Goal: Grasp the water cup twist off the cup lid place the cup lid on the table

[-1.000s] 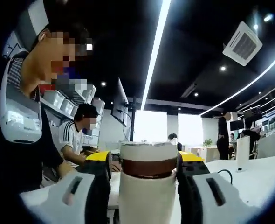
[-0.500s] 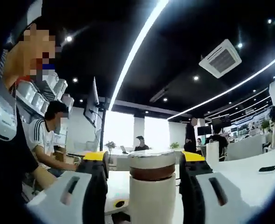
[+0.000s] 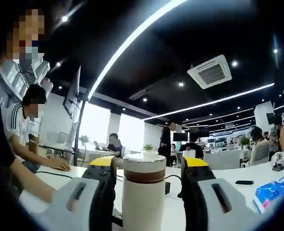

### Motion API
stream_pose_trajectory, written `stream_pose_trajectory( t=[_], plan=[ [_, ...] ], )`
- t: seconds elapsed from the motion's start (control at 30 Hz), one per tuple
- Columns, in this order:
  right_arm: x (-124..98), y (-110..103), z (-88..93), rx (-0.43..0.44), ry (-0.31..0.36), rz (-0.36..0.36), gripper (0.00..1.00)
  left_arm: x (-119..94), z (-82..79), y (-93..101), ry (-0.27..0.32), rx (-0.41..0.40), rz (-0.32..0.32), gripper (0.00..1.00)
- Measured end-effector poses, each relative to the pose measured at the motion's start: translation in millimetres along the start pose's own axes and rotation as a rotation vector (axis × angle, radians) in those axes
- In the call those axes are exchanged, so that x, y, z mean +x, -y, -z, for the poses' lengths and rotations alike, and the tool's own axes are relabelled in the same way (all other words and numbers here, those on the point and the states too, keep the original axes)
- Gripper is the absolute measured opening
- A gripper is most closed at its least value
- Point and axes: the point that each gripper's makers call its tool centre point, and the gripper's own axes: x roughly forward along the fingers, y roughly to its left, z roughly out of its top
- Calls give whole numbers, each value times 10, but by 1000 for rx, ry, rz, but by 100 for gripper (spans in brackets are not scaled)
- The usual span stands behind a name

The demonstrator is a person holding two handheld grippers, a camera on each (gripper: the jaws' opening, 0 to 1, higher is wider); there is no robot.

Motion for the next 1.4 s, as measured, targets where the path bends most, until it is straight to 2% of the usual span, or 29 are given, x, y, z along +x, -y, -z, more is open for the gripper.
stream_pose_trajectory(
  t=[0.1,0.27,0.33,0.47,0.57,0.63,0.73,0.83,0.9,0.97,1.1,1.4],
  plan=[
    [-2,-7,-24,-6,-8,17,54,-3,-2,25,0,0,1,50],
    [9,-18,-36,-111,-39,63,54,-6,-4,44,0,0,2,50],
    [21,6,36,-129,-93,108,55,-5,-3,30,0,0,2,50],
    [89,-114,22,-134,-96,108,56,-3,-1,18,0,1,2,50],
    [126,-120,0,-147,-92,134,52,-2,0,22,0,1,2,50],
    [170,-95,43,-134,-115,152,45,-1,-1,20,0,1,3,50],
    [205,-47,91,-123,-124,169,44,3,4,-29,0,0,3,50],
    [212,-29,88,-100,-116,151,44,6,4,-45,0,0,1,50],
    [196,-17,88,-76,-109,130,44,17,18,-188,0,-2,2,50],
    [187,-9,86,-61,-101,103,44,19,21,-222,0,-1,3,50],
    [200,-16,87,-27,-85,53,44,-2,20,-109,1,0,1,50],
    [190,-72,77,-27,-41,-72,44,-17,9,44,1,2,2,50]
  ],
)
